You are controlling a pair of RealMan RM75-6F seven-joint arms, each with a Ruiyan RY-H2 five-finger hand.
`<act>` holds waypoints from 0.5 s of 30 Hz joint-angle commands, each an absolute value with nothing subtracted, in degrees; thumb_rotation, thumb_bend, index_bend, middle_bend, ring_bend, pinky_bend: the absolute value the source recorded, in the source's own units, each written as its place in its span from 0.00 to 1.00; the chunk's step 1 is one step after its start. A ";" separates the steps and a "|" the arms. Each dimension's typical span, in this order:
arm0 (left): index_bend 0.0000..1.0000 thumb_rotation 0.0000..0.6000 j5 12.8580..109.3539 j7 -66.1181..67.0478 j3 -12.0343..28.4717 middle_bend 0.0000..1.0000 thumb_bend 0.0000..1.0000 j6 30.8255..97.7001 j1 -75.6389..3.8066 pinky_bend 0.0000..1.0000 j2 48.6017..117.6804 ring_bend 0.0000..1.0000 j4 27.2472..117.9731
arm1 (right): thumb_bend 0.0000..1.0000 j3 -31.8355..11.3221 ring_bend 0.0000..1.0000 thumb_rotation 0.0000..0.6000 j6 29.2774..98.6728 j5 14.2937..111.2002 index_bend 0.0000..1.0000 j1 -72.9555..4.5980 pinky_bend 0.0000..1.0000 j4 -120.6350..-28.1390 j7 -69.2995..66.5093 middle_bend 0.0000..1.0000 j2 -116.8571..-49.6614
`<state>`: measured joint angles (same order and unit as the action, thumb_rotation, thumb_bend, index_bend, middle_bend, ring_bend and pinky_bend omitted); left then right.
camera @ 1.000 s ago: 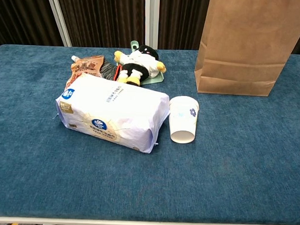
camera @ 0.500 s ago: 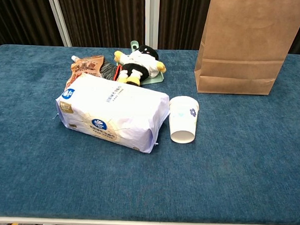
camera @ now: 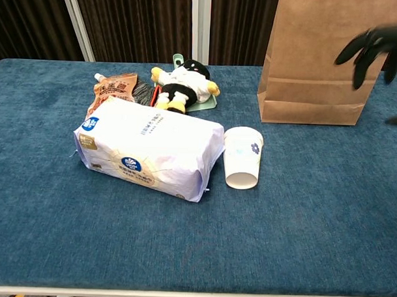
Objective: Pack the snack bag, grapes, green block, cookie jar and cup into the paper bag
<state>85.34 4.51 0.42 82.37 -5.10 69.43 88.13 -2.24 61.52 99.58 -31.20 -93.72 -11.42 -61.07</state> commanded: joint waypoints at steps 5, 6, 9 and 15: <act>0.25 1.00 85.05 4.07 0.33 0.18 0.00 82.25 -4.96 0.15 69.65 0.11 87.65 | 0.00 -5.96 0.06 1.00 45.06 81.68 0.00 -38.33 0.30 -88.28 0.87 0.20 -75.30; 0.25 1.00 85.09 4.00 0.25 0.18 0.00 82.29 -4.88 0.15 69.66 0.11 87.59 | 0.00 -6.24 0.06 1.00 44.05 80.48 0.00 -39.09 0.29 -86.81 1.38 0.20 -77.12; 0.25 1.00 85.05 3.93 0.18 0.18 0.00 82.37 -4.75 0.15 69.63 0.11 87.42 | 0.00 -6.88 0.05 1.00 42.05 78.33 0.00 -40.98 0.29 -83.12 2.76 0.19 -80.96; 0.25 1.00 85.04 3.76 0.18 0.18 0.00 82.52 -4.63 0.15 69.72 0.11 87.25 | 0.05 -8.58 0.04 1.00 38.15 74.45 0.01 -44.58 0.29 -77.16 2.84 0.22 -86.31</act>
<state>85.04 3.76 0.18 82.53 -4.63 69.72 87.25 -7.74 39.74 75.86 -43.16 -78.82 2.80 -84.76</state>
